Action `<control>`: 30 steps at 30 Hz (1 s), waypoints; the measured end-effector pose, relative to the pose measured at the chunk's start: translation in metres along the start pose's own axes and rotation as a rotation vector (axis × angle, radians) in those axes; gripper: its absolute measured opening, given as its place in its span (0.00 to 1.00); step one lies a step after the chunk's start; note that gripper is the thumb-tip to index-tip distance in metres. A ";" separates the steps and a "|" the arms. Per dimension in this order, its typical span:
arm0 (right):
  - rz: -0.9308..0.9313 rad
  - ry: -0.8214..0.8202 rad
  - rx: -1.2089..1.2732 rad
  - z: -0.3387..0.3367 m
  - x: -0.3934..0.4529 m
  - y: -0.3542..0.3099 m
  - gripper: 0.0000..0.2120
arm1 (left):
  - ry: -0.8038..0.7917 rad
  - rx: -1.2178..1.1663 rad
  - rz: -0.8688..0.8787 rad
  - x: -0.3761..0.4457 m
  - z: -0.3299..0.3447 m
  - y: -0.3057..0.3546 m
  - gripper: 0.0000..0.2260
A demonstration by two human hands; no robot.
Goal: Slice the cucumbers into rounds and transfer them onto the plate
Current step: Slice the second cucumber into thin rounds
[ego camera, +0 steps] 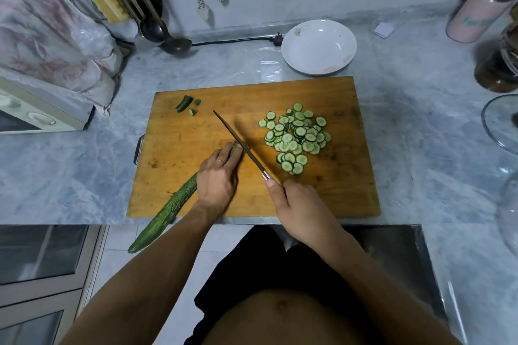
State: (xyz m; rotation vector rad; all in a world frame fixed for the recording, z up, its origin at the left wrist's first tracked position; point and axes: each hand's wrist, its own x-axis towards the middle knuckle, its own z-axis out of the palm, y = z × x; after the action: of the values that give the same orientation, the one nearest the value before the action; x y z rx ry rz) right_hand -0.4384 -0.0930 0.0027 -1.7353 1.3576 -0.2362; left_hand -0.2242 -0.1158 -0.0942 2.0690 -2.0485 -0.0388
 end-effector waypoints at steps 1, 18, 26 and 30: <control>0.007 -0.011 0.000 0.000 -0.001 -0.002 0.22 | -0.001 0.002 -0.018 0.000 0.001 0.000 0.23; 0.085 -0.073 -0.030 -0.004 0.010 -0.023 0.24 | 0.069 -0.005 -0.063 0.003 0.008 0.002 0.21; 0.057 -0.096 -0.045 -0.006 0.009 -0.025 0.26 | 0.050 -0.004 -0.066 0.002 0.013 -0.002 0.22; 0.042 -0.083 -0.043 -0.007 0.010 -0.027 0.25 | 0.056 -0.005 -0.062 0.002 0.013 -0.003 0.21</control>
State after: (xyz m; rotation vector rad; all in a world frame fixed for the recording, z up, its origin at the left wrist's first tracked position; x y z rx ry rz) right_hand -0.4203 -0.1052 0.0234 -1.7309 1.3459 -0.1119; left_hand -0.2237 -0.1192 -0.1070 2.1054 -1.9503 0.0038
